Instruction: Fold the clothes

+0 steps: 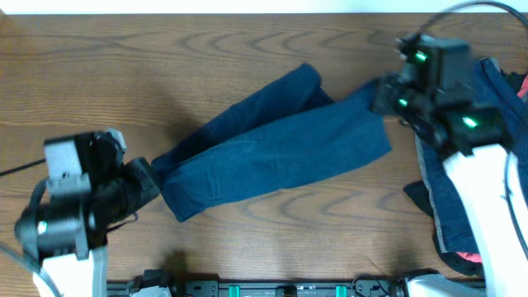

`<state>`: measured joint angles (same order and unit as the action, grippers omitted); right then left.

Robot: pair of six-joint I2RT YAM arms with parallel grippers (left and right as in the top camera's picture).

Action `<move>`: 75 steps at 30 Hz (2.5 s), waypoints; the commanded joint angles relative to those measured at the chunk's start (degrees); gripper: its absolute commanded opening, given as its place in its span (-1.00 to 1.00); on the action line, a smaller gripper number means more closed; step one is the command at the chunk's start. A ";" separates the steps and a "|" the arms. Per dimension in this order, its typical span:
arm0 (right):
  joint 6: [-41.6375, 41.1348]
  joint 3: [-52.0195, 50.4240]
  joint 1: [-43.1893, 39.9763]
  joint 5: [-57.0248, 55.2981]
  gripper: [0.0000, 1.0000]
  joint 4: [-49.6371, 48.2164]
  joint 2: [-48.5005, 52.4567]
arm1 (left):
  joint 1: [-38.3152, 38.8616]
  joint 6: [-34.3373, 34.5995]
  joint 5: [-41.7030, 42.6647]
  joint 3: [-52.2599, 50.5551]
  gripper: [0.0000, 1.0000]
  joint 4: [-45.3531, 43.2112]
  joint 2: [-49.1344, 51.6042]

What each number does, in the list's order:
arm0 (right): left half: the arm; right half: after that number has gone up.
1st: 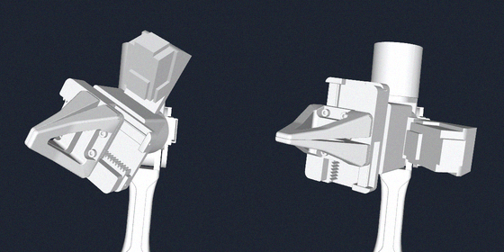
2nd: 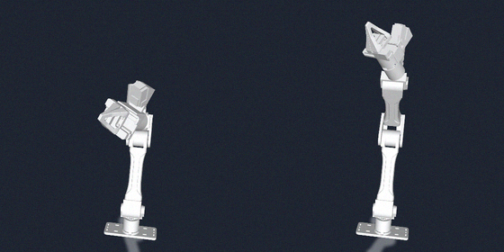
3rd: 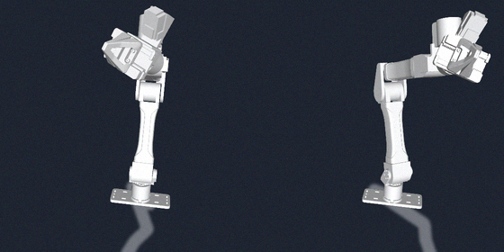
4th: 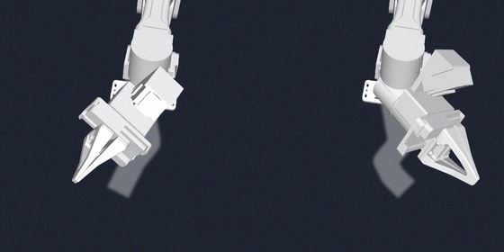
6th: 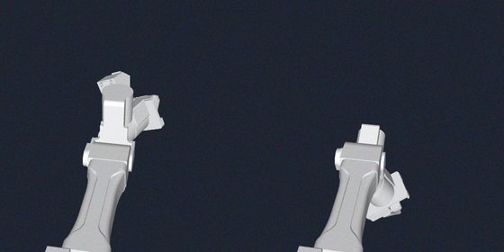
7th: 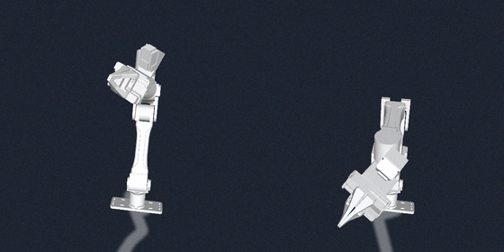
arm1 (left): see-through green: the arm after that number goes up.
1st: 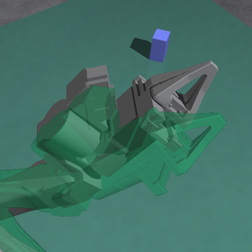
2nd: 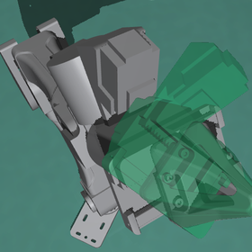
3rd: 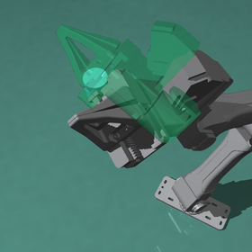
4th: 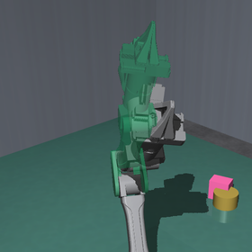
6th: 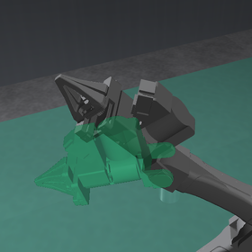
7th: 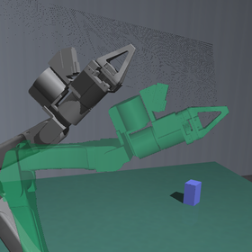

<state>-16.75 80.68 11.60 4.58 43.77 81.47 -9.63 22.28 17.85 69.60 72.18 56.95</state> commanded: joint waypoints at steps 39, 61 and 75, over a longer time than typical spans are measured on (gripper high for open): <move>6.54 0.81 6.60 7.89 0.60 -25.73 20.50 | -5.81 9.64 -9.88 1.33 0.96 -10.93 30.14; 6.56 0.09 11.04 11.72 0.54 -12.41 24.41 | -5.79 0.00 5.84 -26.58 0.96 -30.84 31.15; 6.58 0.09 11.43 11.78 0.47 -11.82 24.41 | -5.79 0.00 6.97 -29.51 -0.88 -36.09 31.08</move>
<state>-10.37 80.93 22.59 16.05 31.77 105.62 -15.33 22.55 24.95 39.40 35.35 87.66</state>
